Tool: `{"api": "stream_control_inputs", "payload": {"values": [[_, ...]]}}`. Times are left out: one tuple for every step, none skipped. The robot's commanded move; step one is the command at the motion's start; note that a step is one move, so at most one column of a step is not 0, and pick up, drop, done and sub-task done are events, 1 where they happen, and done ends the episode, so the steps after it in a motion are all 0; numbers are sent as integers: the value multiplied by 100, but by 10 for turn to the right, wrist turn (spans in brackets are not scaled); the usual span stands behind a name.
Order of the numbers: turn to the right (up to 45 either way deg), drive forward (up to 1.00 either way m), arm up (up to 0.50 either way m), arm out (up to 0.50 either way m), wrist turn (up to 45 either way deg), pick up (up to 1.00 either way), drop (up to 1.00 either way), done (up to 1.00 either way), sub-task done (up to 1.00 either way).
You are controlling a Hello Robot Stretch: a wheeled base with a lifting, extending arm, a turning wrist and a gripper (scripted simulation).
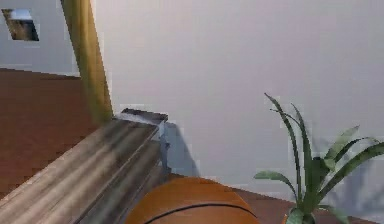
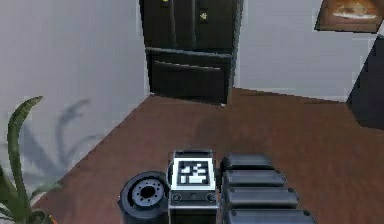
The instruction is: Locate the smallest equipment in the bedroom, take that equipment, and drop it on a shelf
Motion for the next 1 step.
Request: {"api": "stream_control_inputs", "payload": {"values": [[-120, 0, 0, 0, 0, 0, 0, 0, 0]]}}
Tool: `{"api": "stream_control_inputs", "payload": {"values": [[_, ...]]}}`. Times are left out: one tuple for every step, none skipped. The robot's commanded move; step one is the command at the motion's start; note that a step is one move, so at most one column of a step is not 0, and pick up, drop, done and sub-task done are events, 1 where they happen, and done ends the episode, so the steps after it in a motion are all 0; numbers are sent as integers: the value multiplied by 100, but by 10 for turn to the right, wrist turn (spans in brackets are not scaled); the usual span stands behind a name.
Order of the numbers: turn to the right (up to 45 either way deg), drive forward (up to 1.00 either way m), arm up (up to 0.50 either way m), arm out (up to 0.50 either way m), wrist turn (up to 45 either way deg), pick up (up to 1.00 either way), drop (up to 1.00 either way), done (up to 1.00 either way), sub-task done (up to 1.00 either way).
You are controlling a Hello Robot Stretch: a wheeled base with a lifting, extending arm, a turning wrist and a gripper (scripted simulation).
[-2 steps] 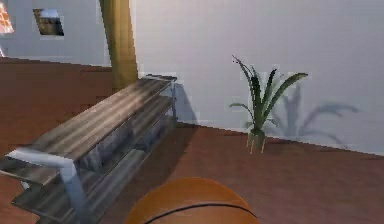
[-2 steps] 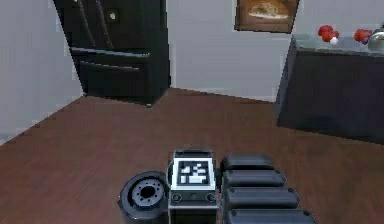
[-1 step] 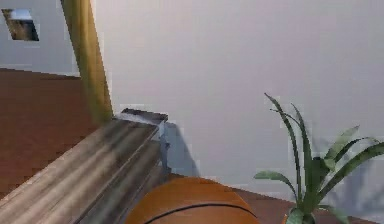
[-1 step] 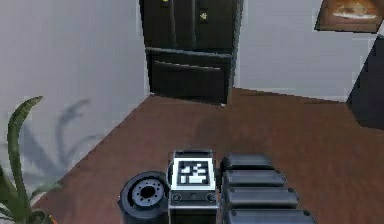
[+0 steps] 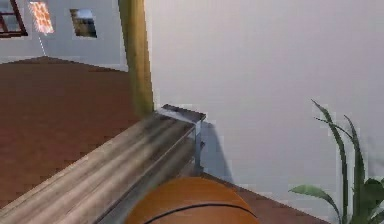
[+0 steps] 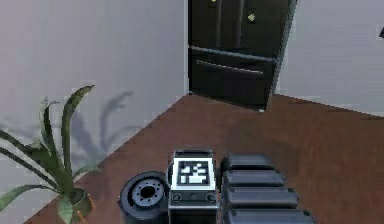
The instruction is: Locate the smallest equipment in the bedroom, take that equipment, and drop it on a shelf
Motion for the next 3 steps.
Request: {"api": "stream_control_inputs", "payload": {"values": [[0, 5, 0, 0, 0, 0, 0, 0, 0], [450, 0, 0, 0, 0, 0, 0, 0, 0], [420, 0, 0, 0, 0, 0, 0, 0, 0]]}}
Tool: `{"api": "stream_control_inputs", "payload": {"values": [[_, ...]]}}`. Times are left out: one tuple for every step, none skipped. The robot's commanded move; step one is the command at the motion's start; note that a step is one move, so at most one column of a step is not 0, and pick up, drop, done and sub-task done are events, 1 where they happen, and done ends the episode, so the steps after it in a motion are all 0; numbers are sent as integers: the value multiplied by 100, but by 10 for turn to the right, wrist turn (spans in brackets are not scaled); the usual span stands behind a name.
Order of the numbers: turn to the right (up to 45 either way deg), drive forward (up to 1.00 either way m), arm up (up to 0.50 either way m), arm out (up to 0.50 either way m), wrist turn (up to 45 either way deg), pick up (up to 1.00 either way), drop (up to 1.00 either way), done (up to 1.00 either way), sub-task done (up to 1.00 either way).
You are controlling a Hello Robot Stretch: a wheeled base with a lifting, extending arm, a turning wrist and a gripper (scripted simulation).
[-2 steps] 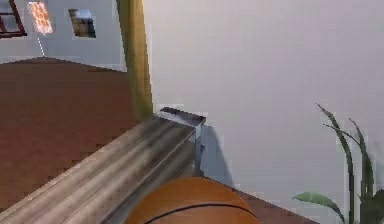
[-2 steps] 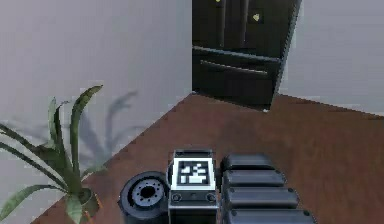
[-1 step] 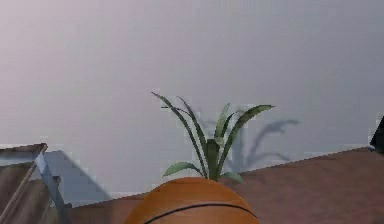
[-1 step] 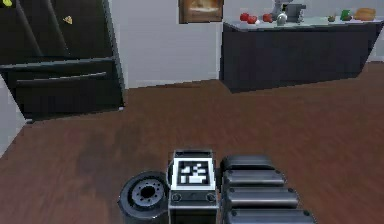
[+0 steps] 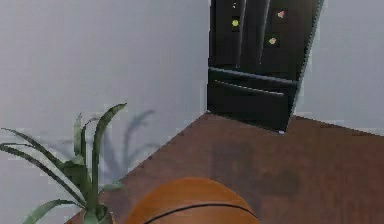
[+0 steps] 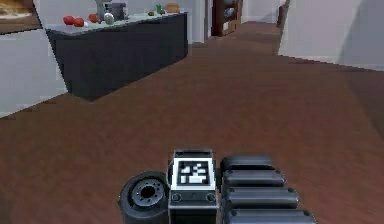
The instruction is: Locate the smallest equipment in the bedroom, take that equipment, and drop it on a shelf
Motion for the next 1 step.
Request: {"api": "stream_control_inputs", "payload": {"values": [[-450, 0, 0, 0, 0, 0, 0, 0, 0]]}}
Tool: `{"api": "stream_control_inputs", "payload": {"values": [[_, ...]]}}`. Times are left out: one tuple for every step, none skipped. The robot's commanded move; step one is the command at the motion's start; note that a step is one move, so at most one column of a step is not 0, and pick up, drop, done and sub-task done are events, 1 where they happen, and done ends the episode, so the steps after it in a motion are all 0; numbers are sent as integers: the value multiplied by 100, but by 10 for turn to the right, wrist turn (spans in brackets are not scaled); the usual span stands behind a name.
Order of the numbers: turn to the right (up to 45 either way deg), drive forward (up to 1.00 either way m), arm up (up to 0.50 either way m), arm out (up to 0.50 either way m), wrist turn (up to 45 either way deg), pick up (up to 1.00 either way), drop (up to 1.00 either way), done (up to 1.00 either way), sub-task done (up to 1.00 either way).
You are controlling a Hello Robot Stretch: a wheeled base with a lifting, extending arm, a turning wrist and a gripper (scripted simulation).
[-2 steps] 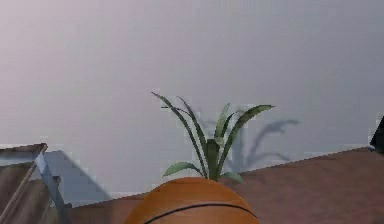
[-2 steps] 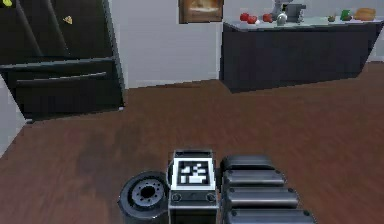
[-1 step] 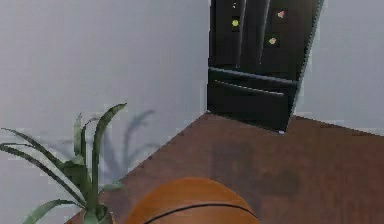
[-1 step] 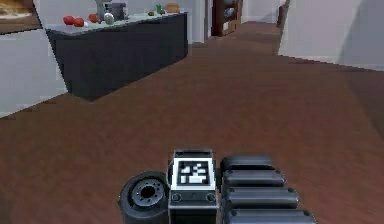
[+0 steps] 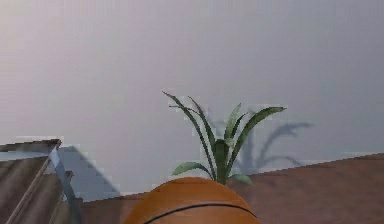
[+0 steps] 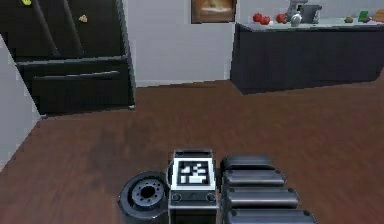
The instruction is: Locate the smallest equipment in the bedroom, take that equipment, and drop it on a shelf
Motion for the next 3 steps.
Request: {"api": "stream_control_inputs", "payload": {"values": [[-420, 0, 0, 0, 0, 0, 0, 0, 0], [450, 0, 0, 0, 0, 0, 0, 0, 0], [450, 0, 0, 0, 0, 0, 0, 0, 0]]}}
